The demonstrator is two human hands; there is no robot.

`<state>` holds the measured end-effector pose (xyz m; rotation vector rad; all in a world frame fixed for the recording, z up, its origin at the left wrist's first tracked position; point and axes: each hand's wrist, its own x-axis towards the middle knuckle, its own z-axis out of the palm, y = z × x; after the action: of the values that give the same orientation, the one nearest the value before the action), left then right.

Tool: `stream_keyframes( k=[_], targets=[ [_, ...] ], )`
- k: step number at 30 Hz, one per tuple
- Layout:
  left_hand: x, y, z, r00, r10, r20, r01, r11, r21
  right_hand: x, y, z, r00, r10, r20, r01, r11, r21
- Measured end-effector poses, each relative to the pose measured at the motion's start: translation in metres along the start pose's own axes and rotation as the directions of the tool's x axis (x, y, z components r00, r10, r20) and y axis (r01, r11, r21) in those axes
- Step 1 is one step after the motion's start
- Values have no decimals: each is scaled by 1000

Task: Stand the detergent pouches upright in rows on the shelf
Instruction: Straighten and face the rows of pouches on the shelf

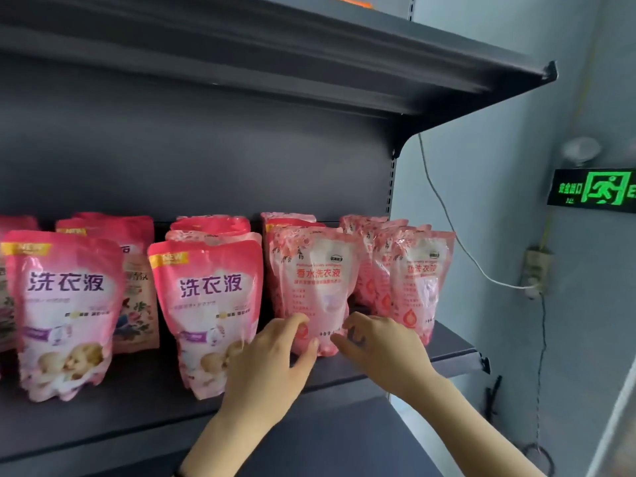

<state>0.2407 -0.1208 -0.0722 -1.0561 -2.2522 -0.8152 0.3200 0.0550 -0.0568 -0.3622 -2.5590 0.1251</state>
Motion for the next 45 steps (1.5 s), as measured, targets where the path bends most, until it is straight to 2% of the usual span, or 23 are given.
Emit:
stream_keyframes(
  k=[2, 7, 10, 12, 14, 17, 20, 23, 27, 31, 37, 45],
  targets=[
    [6, 10, 13, 998, -42, -40, 38, 995, -91, 9, 12, 7, 999, 32, -23, -30, 997, 75],
    [26, 22, 41, 976, -101, -192, 85, 992, -88, 33, 41, 18, 999, 49, -15, -45, 973, 228],
    [34, 18, 53, 955, -133, -266, 118, 990, -72, 43, 53, 22, 1000, 5, -4, -3, 939, 343],
    [40, 16, 60, 929, -219, -299, 183, 973, -143, 51, 58, 23, 1000, -31, -1, 28, 885, 466],
    [45, 18, 66, 895, -310, -320, 222, 933, -284, 58, 58, 24, 999, -47, 7, 31, 760, 649],
    [50, 22, 76, 861, -420, -287, 241, 835, -495, 63, 50, 33, 997, -4, 83, -70, 493, 867],
    [49, 19, 85, 828, -534, -171, 308, 687, -658, 60, 39, 48, 987, 51, 153, -161, 321, 933],
    [46, 11, 88, 825, -561, -71, 371, 632, -680, 58, 31, 57, 978, 82, 190, -204, 211, 956],
    [47, 8, 85, 842, -538, -44, 371, 636, -677, 62, 29, 59, 981, 85, 173, -186, 189, 964],
    [45, 16, 86, 846, -526, -93, 358, 688, -631, 59, 27, 58, 988, 144, 53, -86, 228, 970],
    [48, 43, 88, 870, -481, -111, 310, 708, -635, 48, 43, 39, 976, 198, -88, 34, 259, 965],
    [36, 101, 116, 878, -475, -57, 348, 716, -605, 8, 104, 24, 976, 210, -58, 3, 253, 967]
  ],
)
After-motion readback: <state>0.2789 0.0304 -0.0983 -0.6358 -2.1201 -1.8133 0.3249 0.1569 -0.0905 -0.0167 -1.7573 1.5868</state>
